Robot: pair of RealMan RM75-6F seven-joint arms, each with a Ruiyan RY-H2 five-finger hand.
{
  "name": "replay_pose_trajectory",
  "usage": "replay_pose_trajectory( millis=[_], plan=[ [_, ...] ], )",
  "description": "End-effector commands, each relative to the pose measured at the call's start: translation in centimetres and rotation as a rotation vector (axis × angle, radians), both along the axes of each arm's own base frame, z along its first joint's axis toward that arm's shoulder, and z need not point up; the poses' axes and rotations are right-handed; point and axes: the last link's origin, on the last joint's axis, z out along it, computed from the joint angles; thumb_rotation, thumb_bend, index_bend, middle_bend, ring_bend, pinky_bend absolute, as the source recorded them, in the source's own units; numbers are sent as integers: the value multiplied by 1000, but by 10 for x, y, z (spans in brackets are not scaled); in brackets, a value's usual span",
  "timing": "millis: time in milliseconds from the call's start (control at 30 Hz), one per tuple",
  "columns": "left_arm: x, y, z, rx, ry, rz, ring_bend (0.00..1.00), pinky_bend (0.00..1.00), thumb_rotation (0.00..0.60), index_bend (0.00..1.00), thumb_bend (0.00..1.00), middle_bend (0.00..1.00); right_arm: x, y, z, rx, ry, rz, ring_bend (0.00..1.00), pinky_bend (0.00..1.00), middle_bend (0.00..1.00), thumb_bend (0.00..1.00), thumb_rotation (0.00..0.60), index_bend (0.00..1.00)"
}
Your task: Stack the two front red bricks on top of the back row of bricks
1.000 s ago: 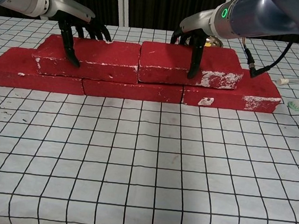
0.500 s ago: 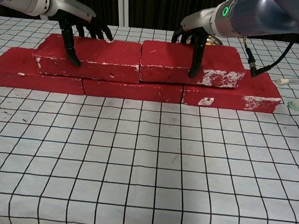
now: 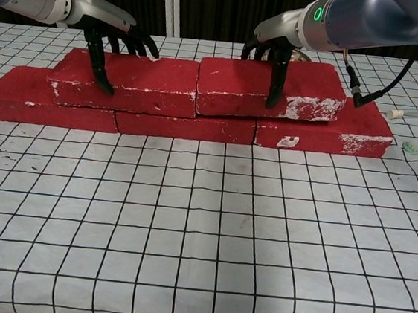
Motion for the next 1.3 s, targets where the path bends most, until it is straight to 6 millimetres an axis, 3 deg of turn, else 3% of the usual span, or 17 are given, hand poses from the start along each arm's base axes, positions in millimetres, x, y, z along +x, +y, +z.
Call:
replay_pose_trajectory(
  millis=[33, 400, 1300],
  plan=[
    [1, -1, -1, -2, -2, 0, 101, 231, 600, 98, 149, 188, -1, 0, 0, -1, 2, -4, 147, 125, 201, 0, 600, 166],
    [0, 1, -2, 7, 4, -1, 90, 231, 600, 88, 68, 185, -3, 1, -1, 0, 3, -13, 118, 124, 177, 0, 600, 150],
    [-1, 2, -3, 8, 14, 2, 67, 222, 600, 84, 0, 167, -9, 0, -4, 11, 9, -22, 53, 124, 121, 0, 600, 111]
  ],
)
